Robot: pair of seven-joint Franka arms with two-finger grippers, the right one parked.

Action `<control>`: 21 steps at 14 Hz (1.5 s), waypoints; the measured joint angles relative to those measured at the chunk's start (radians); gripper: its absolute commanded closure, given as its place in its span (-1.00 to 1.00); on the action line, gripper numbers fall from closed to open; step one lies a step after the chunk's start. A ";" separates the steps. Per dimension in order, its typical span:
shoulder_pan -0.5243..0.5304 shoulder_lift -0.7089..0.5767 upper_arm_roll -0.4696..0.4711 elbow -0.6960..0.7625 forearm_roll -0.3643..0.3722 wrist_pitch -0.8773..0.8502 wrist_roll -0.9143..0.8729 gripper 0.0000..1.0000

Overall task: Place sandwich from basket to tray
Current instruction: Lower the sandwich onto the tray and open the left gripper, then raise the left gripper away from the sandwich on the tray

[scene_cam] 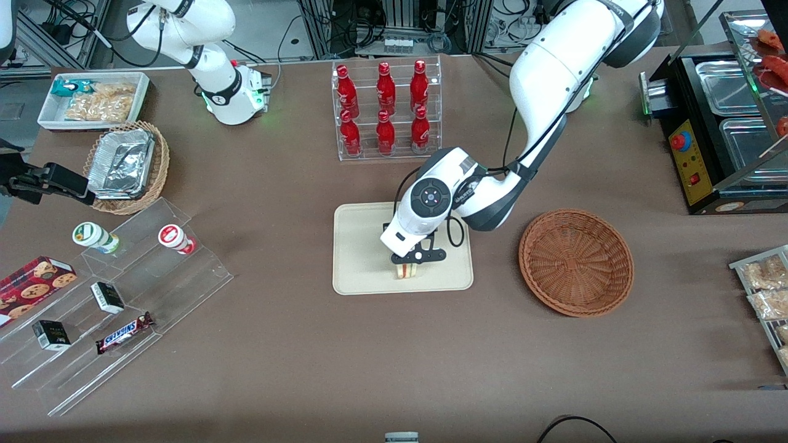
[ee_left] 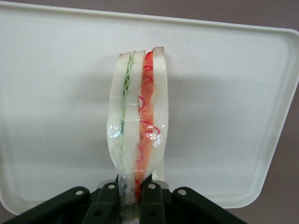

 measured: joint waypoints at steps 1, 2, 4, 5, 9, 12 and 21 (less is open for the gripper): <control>0.000 0.004 0.000 0.000 0.000 0.010 0.000 -0.66; -0.005 0.007 0.003 0.000 0.002 0.023 0.000 -1.00; -0.031 0.009 0.037 0.000 0.002 0.051 -0.002 -1.00; -0.040 0.010 0.048 0.001 0.002 0.063 -0.011 -1.00; -0.049 0.010 0.058 0.012 0.003 0.070 -0.042 -1.00; -0.049 -0.006 0.071 0.034 0.003 0.070 -0.050 -1.00; 0.054 -0.261 0.192 0.051 0.006 -0.259 -0.030 -1.00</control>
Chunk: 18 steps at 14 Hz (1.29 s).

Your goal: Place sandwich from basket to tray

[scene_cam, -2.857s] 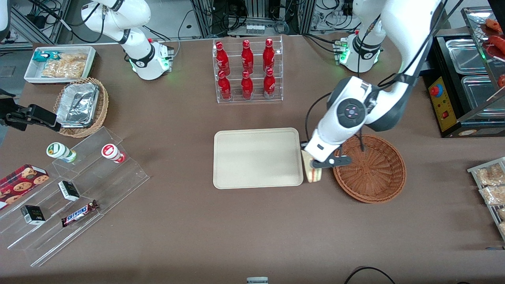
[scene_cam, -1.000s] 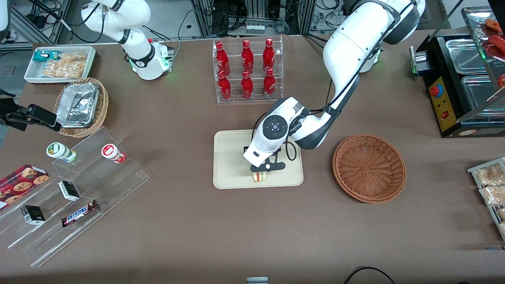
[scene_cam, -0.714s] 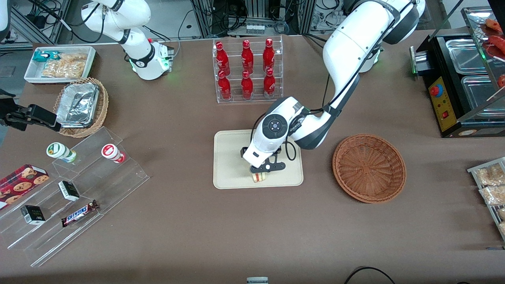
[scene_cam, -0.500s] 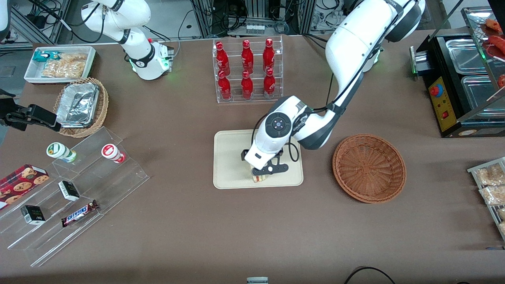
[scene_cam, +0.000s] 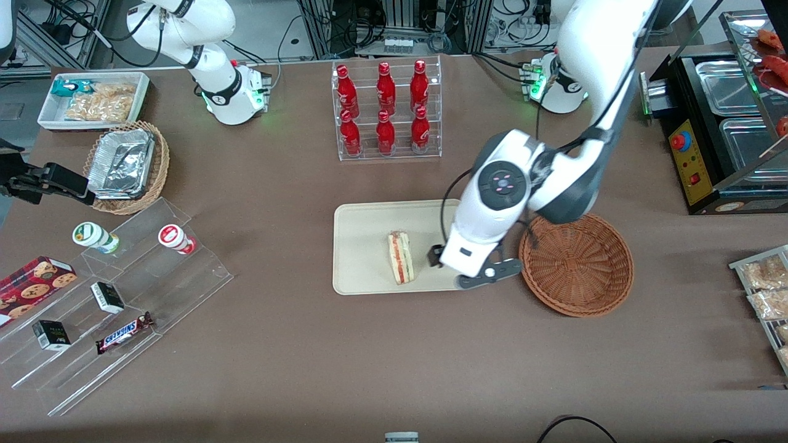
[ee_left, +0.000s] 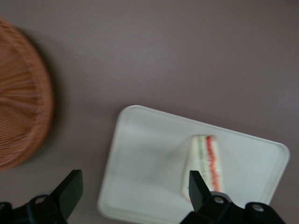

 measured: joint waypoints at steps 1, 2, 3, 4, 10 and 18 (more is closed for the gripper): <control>0.027 -0.040 0.001 -0.001 0.002 -0.062 0.031 -1.00; 0.060 -0.080 0.002 -0.001 0.002 -0.116 0.083 -1.00; 0.099 -0.119 0.003 -0.003 0.002 -0.171 0.150 -1.00; 0.140 -0.154 0.004 -0.004 0.001 -0.227 0.223 -1.00; 0.369 -0.362 0.005 -0.009 -0.016 -0.540 0.633 -1.00; 0.385 -0.511 0.017 -0.103 -0.015 -0.562 0.661 -1.00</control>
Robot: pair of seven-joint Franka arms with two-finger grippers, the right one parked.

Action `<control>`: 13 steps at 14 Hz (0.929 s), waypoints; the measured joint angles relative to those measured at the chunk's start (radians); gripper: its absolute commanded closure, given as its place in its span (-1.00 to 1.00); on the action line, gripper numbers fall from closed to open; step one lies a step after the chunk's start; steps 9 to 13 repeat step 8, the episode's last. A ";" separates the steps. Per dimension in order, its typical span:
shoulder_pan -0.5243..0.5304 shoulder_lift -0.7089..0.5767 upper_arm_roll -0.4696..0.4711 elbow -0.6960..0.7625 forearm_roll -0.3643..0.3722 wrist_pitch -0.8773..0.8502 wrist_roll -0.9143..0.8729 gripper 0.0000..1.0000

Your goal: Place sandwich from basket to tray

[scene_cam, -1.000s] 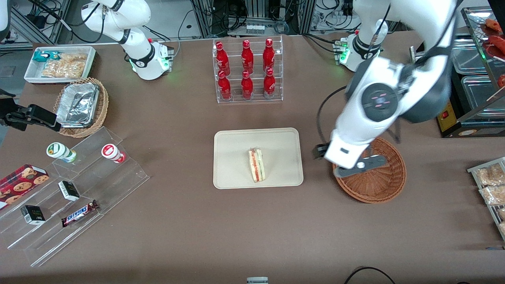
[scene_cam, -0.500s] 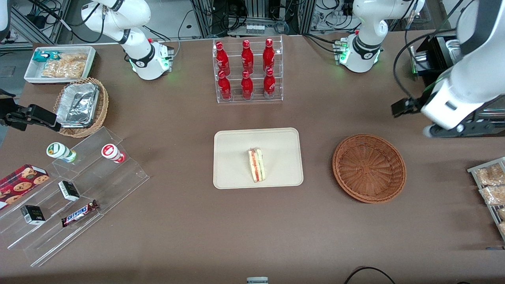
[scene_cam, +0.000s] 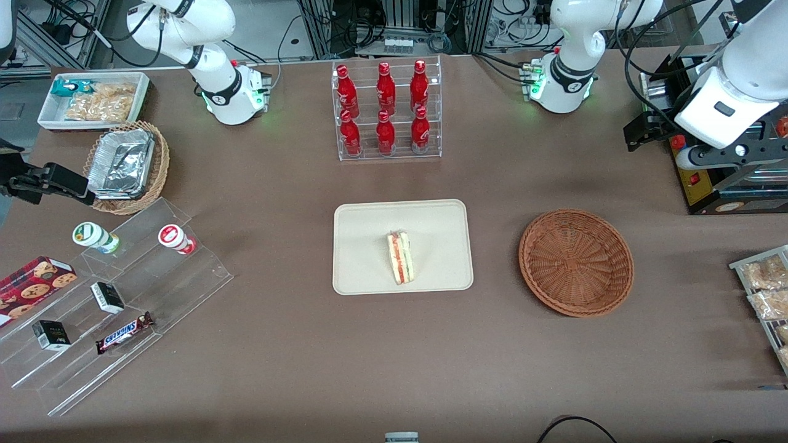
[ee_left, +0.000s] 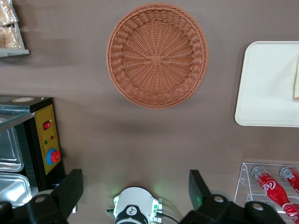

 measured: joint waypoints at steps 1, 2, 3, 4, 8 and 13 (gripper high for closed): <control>0.000 0.000 0.011 -0.001 0.000 -0.013 -0.001 -1.00; 0.000 0.000 0.019 -0.001 -0.001 -0.017 -0.001 -1.00; 0.000 0.001 0.022 -0.001 -0.001 -0.018 -0.001 -1.00; 0.000 0.001 0.022 -0.001 -0.001 -0.018 -0.001 -1.00; 0.000 0.019 0.020 0.015 -0.001 -0.016 -0.002 -1.00; 0.000 0.019 0.020 0.015 -0.001 -0.016 -0.002 -1.00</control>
